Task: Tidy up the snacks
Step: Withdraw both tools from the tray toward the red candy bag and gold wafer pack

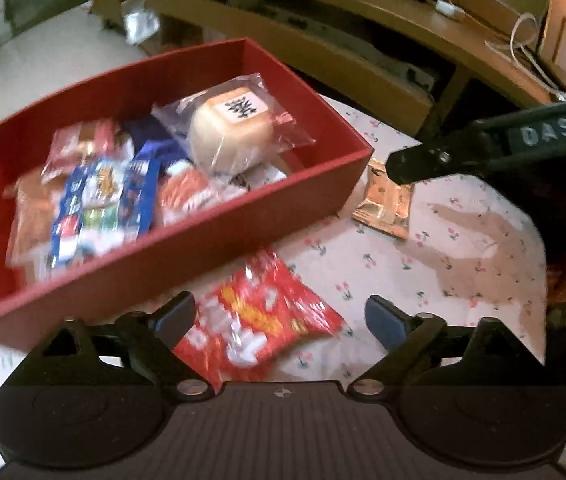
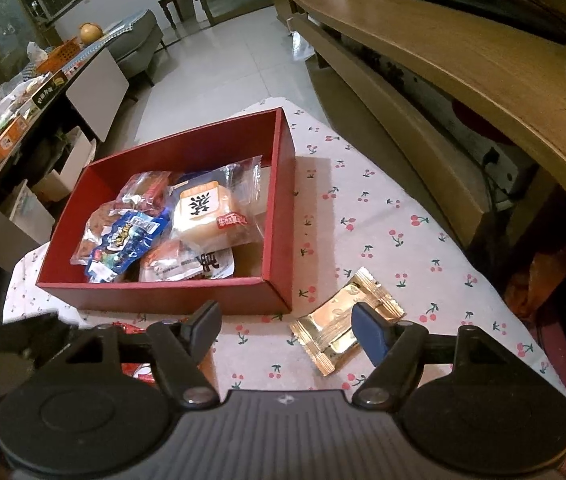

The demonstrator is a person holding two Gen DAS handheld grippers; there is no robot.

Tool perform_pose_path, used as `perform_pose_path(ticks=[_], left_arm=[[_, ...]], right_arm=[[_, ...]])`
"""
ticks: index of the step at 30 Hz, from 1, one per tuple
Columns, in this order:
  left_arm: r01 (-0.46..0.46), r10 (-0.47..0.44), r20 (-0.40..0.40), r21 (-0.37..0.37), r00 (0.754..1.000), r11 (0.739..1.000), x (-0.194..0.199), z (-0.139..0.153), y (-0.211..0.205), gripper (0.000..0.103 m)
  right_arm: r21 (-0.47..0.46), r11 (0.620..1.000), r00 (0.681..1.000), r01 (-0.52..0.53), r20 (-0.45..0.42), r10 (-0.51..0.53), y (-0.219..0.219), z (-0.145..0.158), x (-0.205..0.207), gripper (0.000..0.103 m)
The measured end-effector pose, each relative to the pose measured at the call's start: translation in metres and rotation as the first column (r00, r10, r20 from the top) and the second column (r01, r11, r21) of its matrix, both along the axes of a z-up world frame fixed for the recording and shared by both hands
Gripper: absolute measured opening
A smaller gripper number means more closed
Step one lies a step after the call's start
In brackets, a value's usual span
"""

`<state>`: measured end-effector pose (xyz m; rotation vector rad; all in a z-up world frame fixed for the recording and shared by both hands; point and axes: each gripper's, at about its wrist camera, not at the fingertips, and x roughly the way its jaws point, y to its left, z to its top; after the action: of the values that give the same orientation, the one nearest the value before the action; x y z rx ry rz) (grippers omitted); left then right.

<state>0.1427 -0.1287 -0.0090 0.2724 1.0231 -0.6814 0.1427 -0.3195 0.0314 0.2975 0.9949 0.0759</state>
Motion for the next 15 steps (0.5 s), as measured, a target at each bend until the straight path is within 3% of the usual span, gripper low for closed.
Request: perform_pose_path(ticks=[7, 12, 15], left_arm=[[0.037, -0.035, -0.050, 0.037, 0.998, 0.999, 0.023, -0.030, -0.009, 0.097], [0.054, -0.051, -0.049, 0.059, 0.998, 0.997, 0.005, -0.031, -0.010, 0.097], [0.041, -0.038, -0.030, 0.092, 0.999, 0.995, -0.010, -0.032, -0.013, 0.090]], right_arm=[[-0.009, 1.000, 1.000, -0.005, -0.022, 0.005, 0.002, -0.006, 0.005, 0.083], [-0.007, 1.000, 0.999, 0.027, -0.036, -0.027, -0.007, -0.010, 0.007, 0.083], [-0.013, 0.998, 0.997, 0.054, -0.050, -0.055, -0.013, -0.013, 0.007, 0.083]])
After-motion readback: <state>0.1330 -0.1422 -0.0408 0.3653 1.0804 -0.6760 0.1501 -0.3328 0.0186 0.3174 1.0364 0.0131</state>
